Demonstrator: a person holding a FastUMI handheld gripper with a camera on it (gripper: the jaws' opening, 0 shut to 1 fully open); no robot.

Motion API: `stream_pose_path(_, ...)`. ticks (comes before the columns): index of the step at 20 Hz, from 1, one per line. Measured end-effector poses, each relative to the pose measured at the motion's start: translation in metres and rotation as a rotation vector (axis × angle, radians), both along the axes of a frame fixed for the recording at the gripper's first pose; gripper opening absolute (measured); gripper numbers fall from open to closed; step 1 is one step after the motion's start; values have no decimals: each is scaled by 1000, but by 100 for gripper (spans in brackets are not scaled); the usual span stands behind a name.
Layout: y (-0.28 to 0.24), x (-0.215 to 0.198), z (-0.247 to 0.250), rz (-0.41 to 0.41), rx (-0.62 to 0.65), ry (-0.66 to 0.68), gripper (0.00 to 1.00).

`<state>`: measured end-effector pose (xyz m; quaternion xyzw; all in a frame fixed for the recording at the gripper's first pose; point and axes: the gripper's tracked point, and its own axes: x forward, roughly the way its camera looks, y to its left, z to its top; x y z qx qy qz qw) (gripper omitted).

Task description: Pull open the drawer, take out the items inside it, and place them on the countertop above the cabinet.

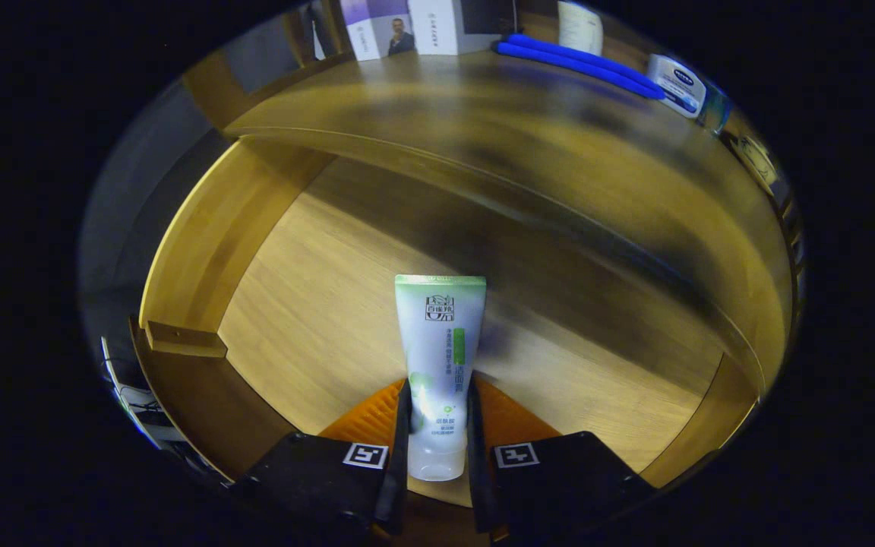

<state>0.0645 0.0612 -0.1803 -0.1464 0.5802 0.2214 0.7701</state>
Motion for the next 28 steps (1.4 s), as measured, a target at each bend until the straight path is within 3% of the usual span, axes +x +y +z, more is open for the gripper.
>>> stream_pose_path(7, -5, -9, -3, 37, -65, 10, 37)
stream_pose_path(18, 2, -28, 60, 78, 75, -88, 37)
stream_pose_path(25, 2, -22, 111, 42, 182, -165, 37)
stream_pose_path(28, -7, -5, 135, -12, 210, -203, 37)
